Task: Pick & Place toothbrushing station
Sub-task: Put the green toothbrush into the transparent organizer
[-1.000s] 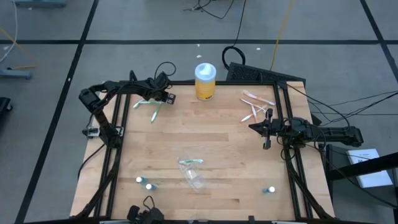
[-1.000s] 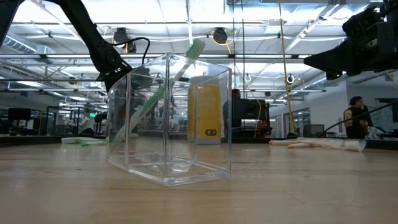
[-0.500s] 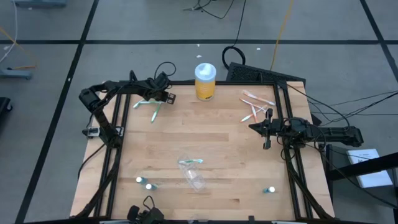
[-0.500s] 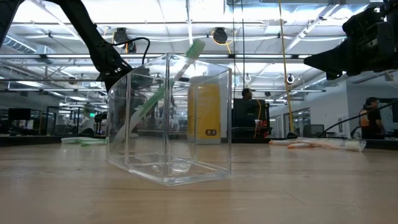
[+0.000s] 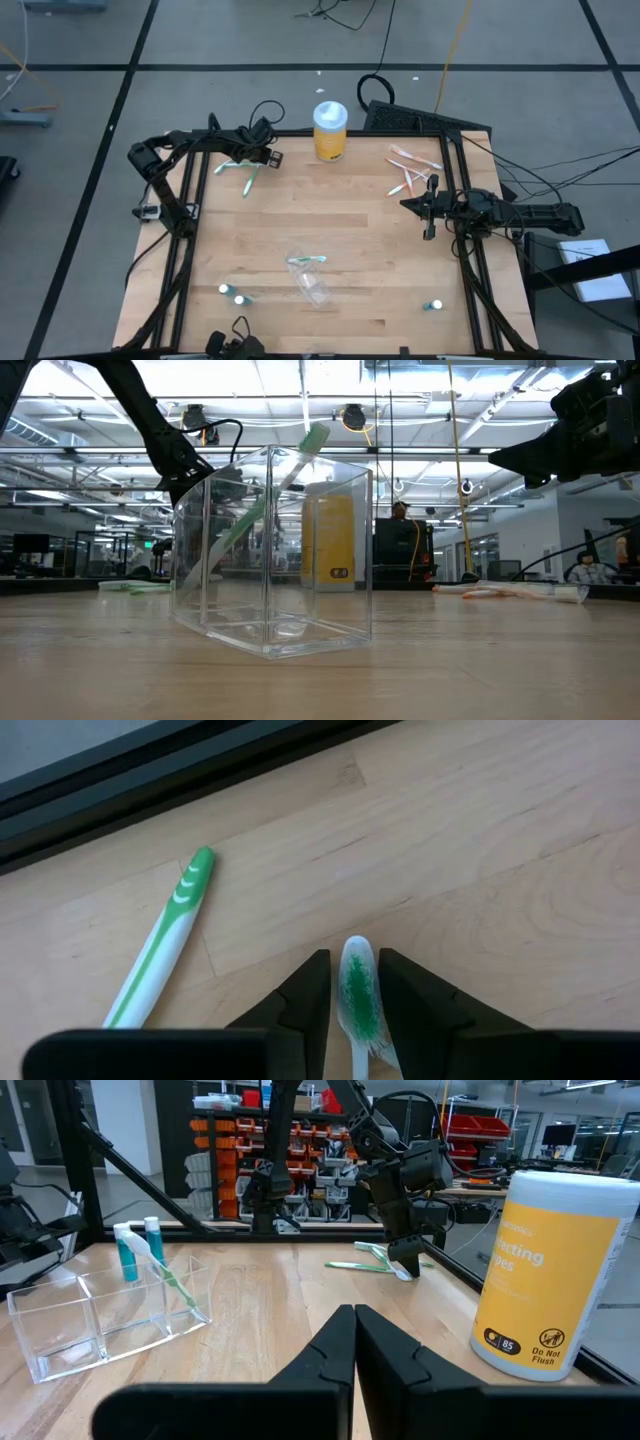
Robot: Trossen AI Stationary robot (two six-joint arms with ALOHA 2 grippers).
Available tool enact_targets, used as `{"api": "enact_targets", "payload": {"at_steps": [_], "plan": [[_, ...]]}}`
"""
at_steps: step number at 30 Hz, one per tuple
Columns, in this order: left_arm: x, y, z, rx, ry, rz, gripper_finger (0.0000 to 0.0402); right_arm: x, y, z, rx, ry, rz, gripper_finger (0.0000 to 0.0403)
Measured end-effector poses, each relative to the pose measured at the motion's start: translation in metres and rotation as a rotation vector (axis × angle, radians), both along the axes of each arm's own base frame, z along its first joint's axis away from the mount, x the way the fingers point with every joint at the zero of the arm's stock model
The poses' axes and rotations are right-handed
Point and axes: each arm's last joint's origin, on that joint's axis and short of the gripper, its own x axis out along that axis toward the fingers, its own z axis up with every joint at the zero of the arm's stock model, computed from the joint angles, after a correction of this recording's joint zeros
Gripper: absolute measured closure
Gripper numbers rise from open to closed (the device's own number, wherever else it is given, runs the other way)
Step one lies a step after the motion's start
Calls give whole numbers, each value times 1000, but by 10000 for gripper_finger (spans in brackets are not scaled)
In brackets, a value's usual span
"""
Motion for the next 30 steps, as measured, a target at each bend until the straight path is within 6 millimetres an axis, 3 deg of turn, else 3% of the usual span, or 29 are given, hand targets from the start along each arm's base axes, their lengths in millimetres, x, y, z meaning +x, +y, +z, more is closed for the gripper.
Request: {"api": "enact_targets", "payload": {"at_steps": [12,23,30], "plan": [[1,-1,6,25,-7,-40,309,0,0,0,0,0,0,399],[1,-13,59,179,-117,-119,309,0,0,0,0,0,0,399],[2,-21,49,105,-74,-64,309,0,0,0,0,0,0,399]]}}
